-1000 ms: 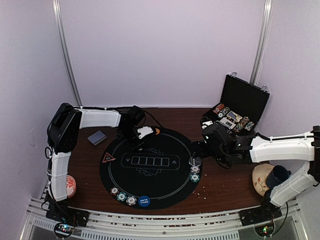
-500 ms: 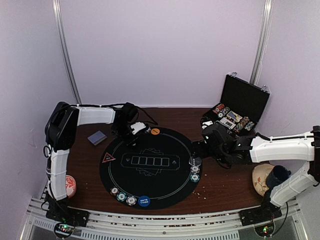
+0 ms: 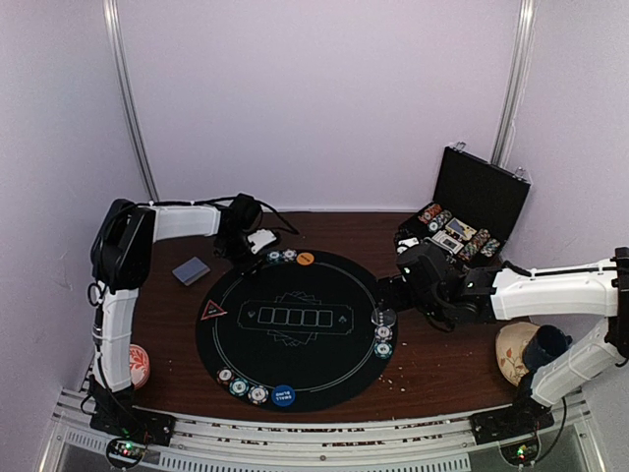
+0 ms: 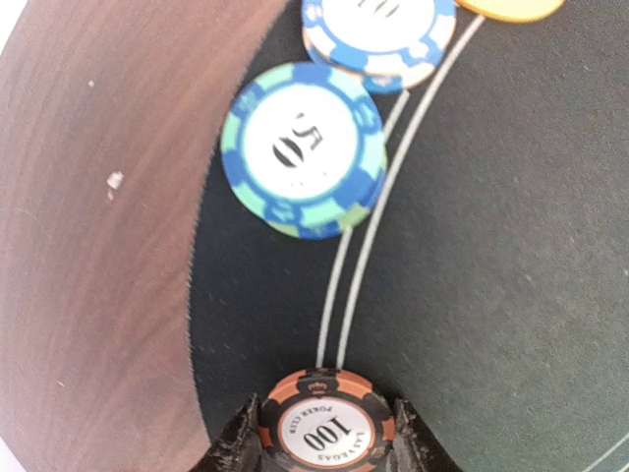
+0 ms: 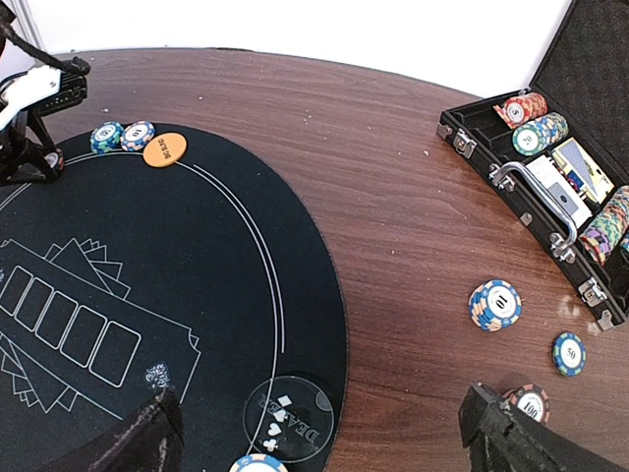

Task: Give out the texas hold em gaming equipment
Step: Move the poker chips pile to the big blind area.

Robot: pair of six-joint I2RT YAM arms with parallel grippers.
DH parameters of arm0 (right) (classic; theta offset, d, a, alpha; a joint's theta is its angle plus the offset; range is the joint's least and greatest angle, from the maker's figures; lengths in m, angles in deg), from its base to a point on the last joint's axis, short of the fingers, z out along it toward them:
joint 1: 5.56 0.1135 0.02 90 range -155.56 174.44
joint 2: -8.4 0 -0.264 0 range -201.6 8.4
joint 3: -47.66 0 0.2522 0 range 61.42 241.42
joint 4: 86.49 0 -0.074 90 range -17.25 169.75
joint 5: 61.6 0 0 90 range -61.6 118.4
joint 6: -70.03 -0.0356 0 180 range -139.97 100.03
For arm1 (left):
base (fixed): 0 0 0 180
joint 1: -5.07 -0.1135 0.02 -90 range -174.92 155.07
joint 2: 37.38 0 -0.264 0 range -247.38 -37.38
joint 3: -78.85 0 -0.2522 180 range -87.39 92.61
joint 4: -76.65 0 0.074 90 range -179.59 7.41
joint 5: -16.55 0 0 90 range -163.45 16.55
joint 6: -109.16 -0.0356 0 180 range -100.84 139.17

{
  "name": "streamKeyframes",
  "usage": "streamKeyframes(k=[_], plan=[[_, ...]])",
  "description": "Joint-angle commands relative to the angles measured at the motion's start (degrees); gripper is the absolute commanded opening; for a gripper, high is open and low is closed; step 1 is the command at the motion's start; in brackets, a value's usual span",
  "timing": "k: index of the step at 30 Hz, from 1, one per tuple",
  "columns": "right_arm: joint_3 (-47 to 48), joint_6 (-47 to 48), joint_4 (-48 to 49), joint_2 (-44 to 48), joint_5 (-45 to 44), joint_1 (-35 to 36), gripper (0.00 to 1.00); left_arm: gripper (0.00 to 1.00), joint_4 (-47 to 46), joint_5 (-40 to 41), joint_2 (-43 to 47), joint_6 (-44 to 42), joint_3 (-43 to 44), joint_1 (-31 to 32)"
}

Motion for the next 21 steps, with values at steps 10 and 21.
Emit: streamKeyframes(k=[10,21], plan=[[-0.6,-0.5,0.9,-0.2,-1.2,-0.2,1.0,0.26,-2.3,0.8,-6.1,-2.6,6.6,-1.4],[-0.4,-0.5,0.9,-0.5,-1.2,-0.1,1.0,0.26,-2.3,-2.5,-7.3,-2.3,8.9,-1.4]])
